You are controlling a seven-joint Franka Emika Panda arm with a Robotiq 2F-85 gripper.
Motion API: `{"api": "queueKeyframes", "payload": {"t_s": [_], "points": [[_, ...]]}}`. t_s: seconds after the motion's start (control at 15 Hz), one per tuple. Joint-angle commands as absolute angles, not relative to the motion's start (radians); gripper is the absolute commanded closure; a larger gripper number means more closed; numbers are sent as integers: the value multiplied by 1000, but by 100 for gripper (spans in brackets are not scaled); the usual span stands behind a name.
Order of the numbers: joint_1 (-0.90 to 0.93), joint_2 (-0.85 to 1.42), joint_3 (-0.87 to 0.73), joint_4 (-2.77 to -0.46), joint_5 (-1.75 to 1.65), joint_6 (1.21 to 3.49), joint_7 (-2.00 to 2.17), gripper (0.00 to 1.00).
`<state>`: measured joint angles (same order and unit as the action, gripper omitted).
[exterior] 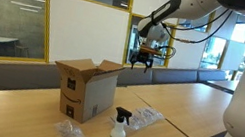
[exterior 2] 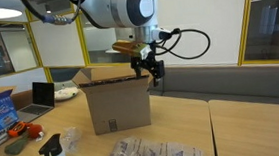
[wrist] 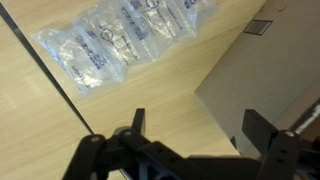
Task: Put the plastics and the bottle in the box respectively
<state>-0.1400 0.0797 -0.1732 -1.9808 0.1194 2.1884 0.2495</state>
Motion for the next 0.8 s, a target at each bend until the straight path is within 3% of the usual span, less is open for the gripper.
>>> {"api": "queueKeyframes", "payload": {"t_s": [0.0,0.73], "points": [[-171,75,-187,-2061,119,2210,184,0],[-309,368,-185,-1892,183,2066,-312,0]]}}
